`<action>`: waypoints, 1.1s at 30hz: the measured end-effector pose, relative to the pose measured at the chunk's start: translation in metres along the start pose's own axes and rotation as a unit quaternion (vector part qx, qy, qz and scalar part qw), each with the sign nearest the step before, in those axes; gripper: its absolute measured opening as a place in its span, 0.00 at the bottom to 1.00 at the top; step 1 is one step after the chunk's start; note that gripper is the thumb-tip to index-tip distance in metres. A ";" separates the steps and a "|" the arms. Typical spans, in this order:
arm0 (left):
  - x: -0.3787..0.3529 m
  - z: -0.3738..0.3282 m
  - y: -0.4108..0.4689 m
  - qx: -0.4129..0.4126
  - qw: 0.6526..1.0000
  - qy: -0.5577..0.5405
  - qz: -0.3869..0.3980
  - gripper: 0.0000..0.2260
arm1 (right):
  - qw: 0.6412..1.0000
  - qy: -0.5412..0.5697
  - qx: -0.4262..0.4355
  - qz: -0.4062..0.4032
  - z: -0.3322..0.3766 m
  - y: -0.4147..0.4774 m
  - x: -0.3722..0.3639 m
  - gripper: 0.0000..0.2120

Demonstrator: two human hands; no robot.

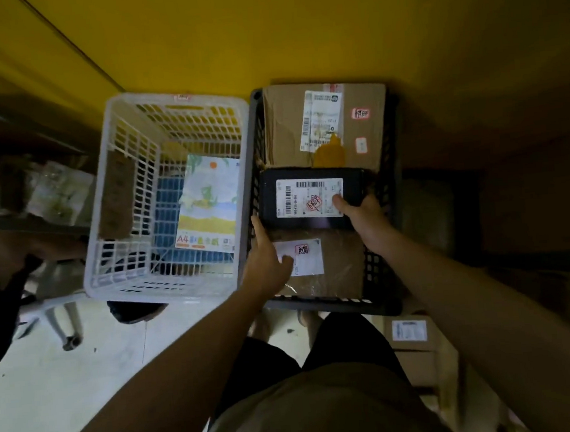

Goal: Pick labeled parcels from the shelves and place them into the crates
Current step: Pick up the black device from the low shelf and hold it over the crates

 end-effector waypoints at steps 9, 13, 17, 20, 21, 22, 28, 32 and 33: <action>-0.028 0.033 -0.016 -0.147 0.961 0.207 0.108 0.57 | 1.000 0.004 0.025 0.006 -0.009 0.007 -0.005 0.14; -0.034 0.038 -0.014 -0.156 0.943 0.268 0.122 0.56 | 0.999 -0.025 0.034 -0.021 -0.008 0.006 -0.003 0.23; -0.032 0.044 -0.012 -0.157 0.930 0.301 0.139 0.54 | 0.996 -0.050 0.069 -0.038 0.000 0.004 -0.001 0.27; -0.026 0.040 -0.011 -0.152 0.928 0.312 0.136 0.50 | 0.994 -0.057 0.076 -0.049 0.003 0.001 0.000 0.27; -0.023 0.037 -0.011 -0.155 0.924 0.324 0.132 0.49 | 0.994 -0.060 0.076 -0.051 0.004 -0.002 0.001 0.27; -0.021 0.035 -0.010 -0.159 0.918 0.340 0.128 0.49 | 0.994 -0.063 0.077 -0.053 0.005 -0.004 0.001 0.28; 0.006 0.025 -0.003 -0.174 0.905 0.378 0.088 0.47 | 0.993 -0.076 0.068 -0.065 0.011 -0.010 0.014 0.33; 0.025 0.014 0.005 -0.182 0.898 0.392 0.076 0.40 | 0.992 -0.090 0.060 -0.069 0.018 -0.017 0.026 0.34; 0.029 0.011 0.007 -0.184 0.897 0.394 0.076 0.38 | 0.991 -0.098 0.062 -0.069 0.018 -0.019 0.028 0.34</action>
Point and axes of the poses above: each hand's wrist, its own y-axis towards the middle knuckle, its own x-axis out of the back of the hand, z = x × y, the point moved 7 cm from there along y, towards the middle knuckle, and after that the axes turned 12 degrees about -z, right-handed, at the moved point
